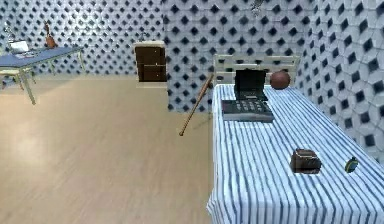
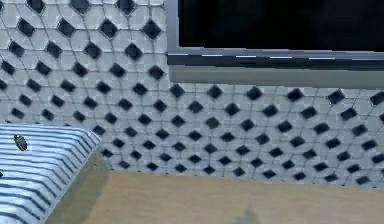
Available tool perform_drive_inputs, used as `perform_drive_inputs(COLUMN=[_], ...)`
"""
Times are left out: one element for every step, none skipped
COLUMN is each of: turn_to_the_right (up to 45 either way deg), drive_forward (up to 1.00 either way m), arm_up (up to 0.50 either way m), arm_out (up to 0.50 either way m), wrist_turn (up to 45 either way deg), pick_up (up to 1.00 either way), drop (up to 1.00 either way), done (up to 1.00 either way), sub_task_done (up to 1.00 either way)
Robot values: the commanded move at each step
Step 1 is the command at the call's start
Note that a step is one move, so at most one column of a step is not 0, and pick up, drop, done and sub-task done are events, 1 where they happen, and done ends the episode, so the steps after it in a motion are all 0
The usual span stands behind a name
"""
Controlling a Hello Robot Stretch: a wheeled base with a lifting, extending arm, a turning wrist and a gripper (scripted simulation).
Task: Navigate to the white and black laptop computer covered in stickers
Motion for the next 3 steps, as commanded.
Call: perform_drive_inputs(turn_to_the_right=[-27.0,-3.0,0.0], drive_forward=[0.00,0.00,0.60], arm_up=[0.00,0.00,0.00], arm_out=[0.00,0.00,0.00], wrist_turn=[0.0,0.0,0.0], pick_up=[0.00,0.00,0.00], drop=[0.00,0.00,0.00], done=[0.00,0.00,0.00], sub_task_done=[0.00,0.00,0.00])
